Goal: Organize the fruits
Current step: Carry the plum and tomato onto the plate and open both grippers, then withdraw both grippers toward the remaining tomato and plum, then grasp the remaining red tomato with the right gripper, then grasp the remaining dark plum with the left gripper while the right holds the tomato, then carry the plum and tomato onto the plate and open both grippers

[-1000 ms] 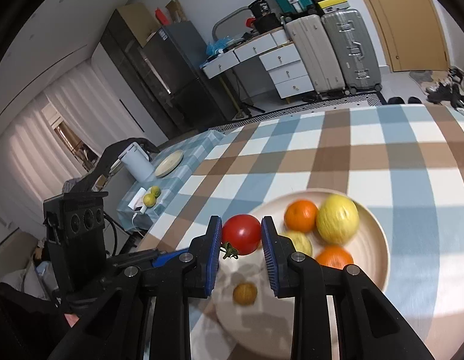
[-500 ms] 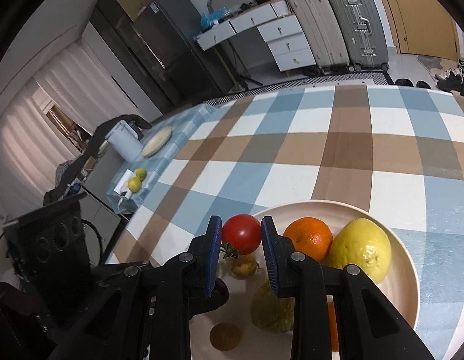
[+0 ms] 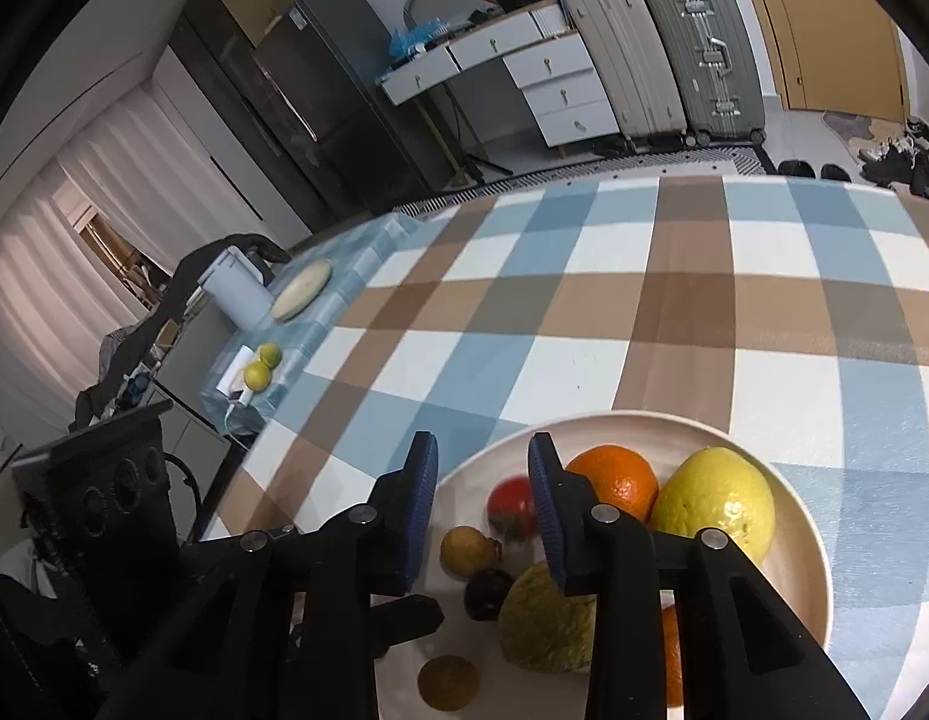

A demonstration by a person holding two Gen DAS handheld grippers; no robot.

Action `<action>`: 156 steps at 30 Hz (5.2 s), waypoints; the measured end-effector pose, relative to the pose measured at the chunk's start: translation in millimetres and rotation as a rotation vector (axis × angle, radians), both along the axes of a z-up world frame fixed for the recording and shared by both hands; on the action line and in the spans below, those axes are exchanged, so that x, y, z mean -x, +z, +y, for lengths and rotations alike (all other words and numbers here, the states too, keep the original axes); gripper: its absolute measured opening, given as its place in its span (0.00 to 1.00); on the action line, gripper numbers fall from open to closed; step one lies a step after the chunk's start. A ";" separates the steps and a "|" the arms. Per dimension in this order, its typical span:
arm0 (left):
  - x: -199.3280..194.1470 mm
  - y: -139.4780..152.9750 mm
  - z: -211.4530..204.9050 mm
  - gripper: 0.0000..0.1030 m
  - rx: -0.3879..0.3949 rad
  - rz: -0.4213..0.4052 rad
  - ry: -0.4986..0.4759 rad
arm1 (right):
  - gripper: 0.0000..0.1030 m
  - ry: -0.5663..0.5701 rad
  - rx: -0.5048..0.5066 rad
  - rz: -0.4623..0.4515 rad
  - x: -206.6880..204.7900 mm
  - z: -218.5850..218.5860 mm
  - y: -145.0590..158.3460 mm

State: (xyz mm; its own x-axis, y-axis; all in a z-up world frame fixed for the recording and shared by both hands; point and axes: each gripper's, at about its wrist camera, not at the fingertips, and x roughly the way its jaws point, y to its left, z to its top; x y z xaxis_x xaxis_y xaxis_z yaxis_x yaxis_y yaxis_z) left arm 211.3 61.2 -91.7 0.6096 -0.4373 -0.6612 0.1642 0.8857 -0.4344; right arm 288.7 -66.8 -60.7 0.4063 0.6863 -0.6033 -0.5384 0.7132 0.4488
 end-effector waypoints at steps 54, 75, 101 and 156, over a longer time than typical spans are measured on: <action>213.8 47.8 -46.1 0.99 -0.217 -0.212 0.164 | 1.00 -0.199 -0.036 -0.242 265.5 -110.2 15.6; 212.6 9.5 -36.3 0.99 -0.210 -0.144 0.153 | 0.72 -0.108 -0.002 -0.060 247.2 -85.3 -46.4; 203.1 4.5 -35.8 0.99 -0.195 -0.109 0.124 | 0.27 -0.157 0.010 -0.002 232.0 -92.5 -56.6; 122.8 23.9 -75.5 0.19 -0.097 -0.028 -0.158 | 0.27 -0.180 -0.051 -0.106 208.2 -130.0 -20.9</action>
